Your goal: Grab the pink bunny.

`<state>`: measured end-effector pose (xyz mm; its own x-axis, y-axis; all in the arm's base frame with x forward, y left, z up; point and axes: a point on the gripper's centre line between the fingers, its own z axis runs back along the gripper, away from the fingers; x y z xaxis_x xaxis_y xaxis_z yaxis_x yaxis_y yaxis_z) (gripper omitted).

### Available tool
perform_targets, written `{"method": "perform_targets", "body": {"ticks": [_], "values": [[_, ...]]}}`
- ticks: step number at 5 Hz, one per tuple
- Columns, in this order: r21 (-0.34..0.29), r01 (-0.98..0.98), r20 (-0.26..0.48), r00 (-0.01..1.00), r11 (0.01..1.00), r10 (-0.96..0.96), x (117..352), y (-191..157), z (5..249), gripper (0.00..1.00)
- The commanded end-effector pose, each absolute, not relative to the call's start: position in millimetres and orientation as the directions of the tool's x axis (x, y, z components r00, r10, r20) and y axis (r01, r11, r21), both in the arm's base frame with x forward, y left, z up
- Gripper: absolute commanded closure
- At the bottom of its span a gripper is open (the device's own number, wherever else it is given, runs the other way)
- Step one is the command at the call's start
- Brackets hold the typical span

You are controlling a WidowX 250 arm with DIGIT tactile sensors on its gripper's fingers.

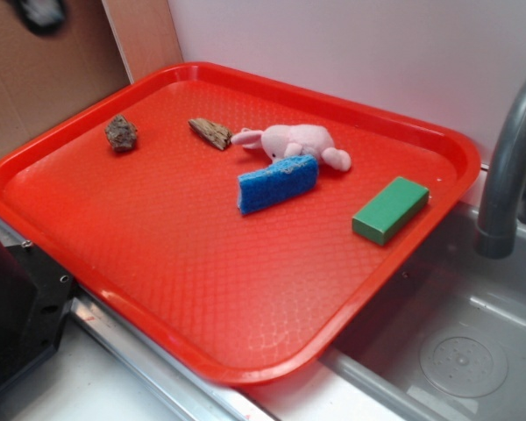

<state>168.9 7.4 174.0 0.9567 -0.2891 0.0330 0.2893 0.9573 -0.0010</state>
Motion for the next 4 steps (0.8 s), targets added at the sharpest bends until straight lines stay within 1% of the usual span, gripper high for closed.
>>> {"method": "perform_targets", "body": {"ticks": [1,2,3,4], "values": [[-0.033,0.619,0.173,0.777,0.785,-0.606,262,3,117,0.0],[0.028,0.647,0.153,0.751,0.762,-0.643,275,-17,92,0.0],[0.048,0.711,0.147,0.69,0.702,-0.709,283,-29,69,0.0],[0.078,0.75,0.139,0.644,0.656,-0.752,286,-34,46,0.0]]}}
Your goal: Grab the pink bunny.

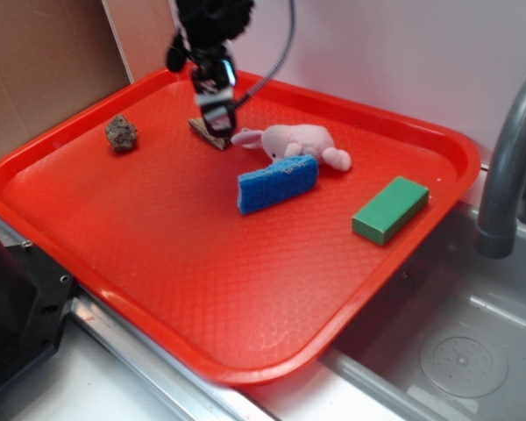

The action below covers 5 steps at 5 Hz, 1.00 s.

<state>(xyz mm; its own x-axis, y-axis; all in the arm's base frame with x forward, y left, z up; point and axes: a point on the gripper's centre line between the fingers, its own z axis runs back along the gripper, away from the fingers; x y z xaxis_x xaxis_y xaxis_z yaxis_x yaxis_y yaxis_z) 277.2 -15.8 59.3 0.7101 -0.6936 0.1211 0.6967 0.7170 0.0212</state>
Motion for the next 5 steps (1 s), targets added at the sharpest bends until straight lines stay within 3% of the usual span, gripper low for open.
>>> {"method": "perform_targets", "body": {"ticks": [1,2,3,4,5], "values": [[0.073,0.789,0.126,0.6,0.61,-0.79,286,-44,28,0.0],[0.043,0.843,0.184,0.52,0.536,-0.834,284,-61,24,0.0],[0.054,0.881,0.199,0.452,0.47,-0.87,282,-73,28,0.0],[0.05,0.897,0.265,0.412,0.439,-0.872,290,-70,31,0.0],[0.058,0.89,0.263,0.424,0.453,-0.866,296,-67,32,0.23]]}}
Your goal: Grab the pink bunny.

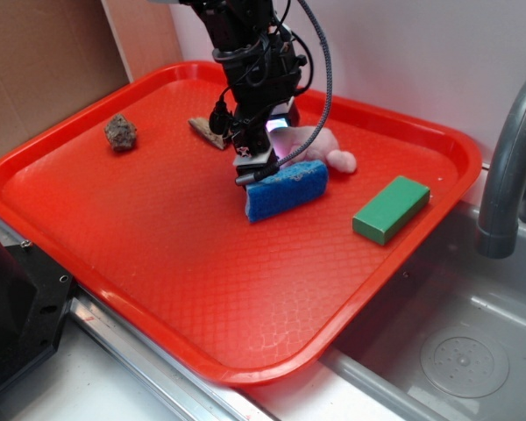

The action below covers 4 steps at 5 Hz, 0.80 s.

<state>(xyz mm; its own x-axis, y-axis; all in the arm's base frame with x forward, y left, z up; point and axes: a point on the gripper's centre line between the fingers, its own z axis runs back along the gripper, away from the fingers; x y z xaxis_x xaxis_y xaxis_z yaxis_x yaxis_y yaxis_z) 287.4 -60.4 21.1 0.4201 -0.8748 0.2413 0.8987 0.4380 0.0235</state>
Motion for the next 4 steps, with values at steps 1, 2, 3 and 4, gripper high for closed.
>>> {"method": "perform_targets", "body": {"ticks": [1,2,3,4], "values": [[0.046,0.878,0.262,0.449,0.476,-0.854,298,-63,29,1.0],[0.062,0.843,0.254,0.504,0.534,-0.826,293,-56,38,1.0],[0.134,0.684,0.192,0.692,0.717,-0.696,273,-8,78,1.0],[0.121,0.491,0.152,0.85,0.863,-0.505,240,36,111,1.0]]}}
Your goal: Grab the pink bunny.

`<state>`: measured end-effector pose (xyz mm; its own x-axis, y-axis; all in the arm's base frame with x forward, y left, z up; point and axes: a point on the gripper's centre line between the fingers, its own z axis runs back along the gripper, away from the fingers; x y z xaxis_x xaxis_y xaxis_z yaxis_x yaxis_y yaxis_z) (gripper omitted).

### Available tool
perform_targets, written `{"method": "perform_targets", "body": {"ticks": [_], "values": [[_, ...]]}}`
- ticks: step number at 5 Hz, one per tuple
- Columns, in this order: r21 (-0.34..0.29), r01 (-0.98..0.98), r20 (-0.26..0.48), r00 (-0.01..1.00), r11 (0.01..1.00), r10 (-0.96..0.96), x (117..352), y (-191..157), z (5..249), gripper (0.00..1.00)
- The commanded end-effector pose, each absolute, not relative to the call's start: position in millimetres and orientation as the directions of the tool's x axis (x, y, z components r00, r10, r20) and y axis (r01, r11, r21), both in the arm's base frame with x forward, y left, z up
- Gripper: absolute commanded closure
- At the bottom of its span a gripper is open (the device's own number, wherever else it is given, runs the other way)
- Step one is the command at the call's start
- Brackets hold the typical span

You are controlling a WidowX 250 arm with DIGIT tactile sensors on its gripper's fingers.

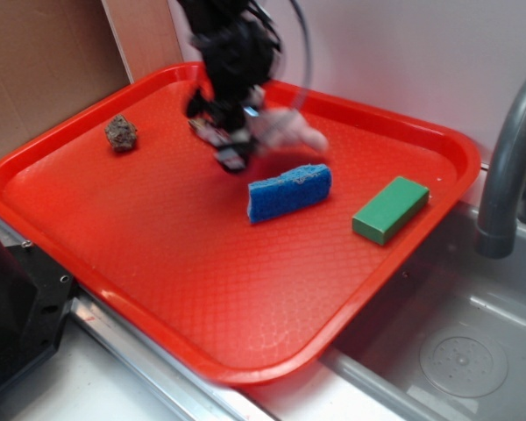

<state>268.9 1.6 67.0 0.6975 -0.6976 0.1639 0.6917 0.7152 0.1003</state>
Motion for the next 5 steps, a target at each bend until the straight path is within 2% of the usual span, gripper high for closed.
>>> {"method": "perform_targets", "body": {"ticks": [1,2,3,4,5], "values": [[0.107,0.279,0.025,0.959,0.954,-0.284,198,44,154,1.0],[-0.004,0.034,-0.023,0.999,0.999,-0.034,171,14,196,1.0],[-0.005,-0.214,0.048,0.976,0.977,0.214,169,-14,227,1.0],[-0.011,-0.324,0.045,0.945,0.946,0.324,178,-19,234,1.0],[0.005,-0.329,0.13,0.937,0.944,0.325,190,-17,229,1.0]]}}
